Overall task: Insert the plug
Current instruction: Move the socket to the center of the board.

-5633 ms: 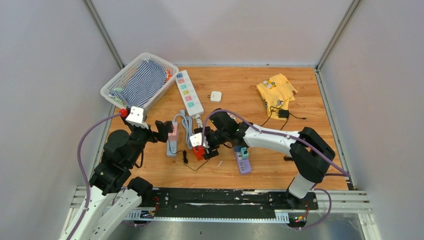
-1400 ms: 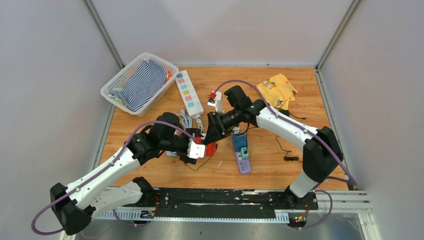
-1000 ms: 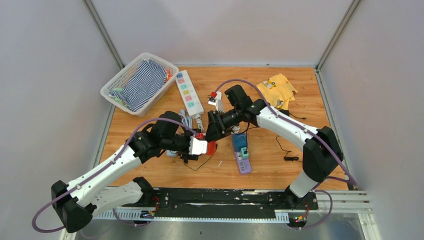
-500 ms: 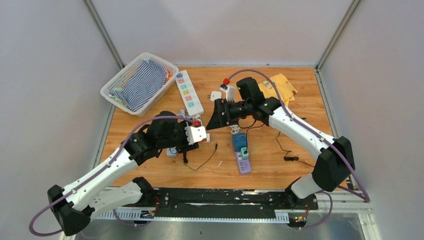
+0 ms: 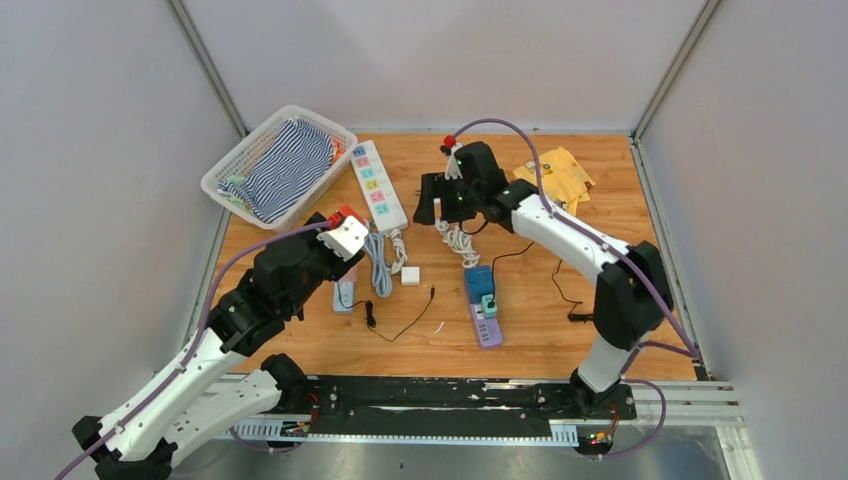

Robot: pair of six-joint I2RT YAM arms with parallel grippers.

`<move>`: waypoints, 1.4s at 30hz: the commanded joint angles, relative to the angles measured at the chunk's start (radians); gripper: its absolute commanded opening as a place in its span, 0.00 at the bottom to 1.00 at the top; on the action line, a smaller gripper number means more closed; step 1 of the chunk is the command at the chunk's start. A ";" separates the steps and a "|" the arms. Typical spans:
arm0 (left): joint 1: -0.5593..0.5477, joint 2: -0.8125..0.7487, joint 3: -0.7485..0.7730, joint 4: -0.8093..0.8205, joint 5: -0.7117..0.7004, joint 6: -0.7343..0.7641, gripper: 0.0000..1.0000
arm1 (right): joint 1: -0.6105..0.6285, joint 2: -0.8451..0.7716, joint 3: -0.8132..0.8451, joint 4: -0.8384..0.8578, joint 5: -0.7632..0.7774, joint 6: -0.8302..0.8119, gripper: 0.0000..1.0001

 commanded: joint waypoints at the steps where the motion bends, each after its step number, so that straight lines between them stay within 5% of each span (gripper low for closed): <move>1: 0.011 -0.040 -0.010 0.075 -0.204 -0.036 0.00 | 0.002 0.148 0.133 0.007 0.208 -0.070 0.80; 7: 0.029 -0.078 -0.025 0.098 -0.237 -0.070 0.00 | 0.070 0.330 0.316 -0.004 0.356 -0.172 0.82; 15: 0.051 -0.099 -0.029 0.099 -0.242 -0.077 0.00 | 0.117 0.555 0.516 -0.003 0.370 -0.204 0.85; 23: 0.061 -0.122 -0.043 0.105 -0.233 -0.065 0.00 | 0.144 0.715 0.651 0.000 0.428 -0.204 0.99; 33: 0.074 -0.150 -0.072 0.134 -0.234 -0.045 0.00 | 0.186 0.823 0.744 -0.033 0.499 -0.287 0.91; 42: 0.087 -0.138 -0.082 0.140 -0.223 -0.052 0.00 | 0.185 0.761 0.625 -0.058 0.455 -0.335 0.78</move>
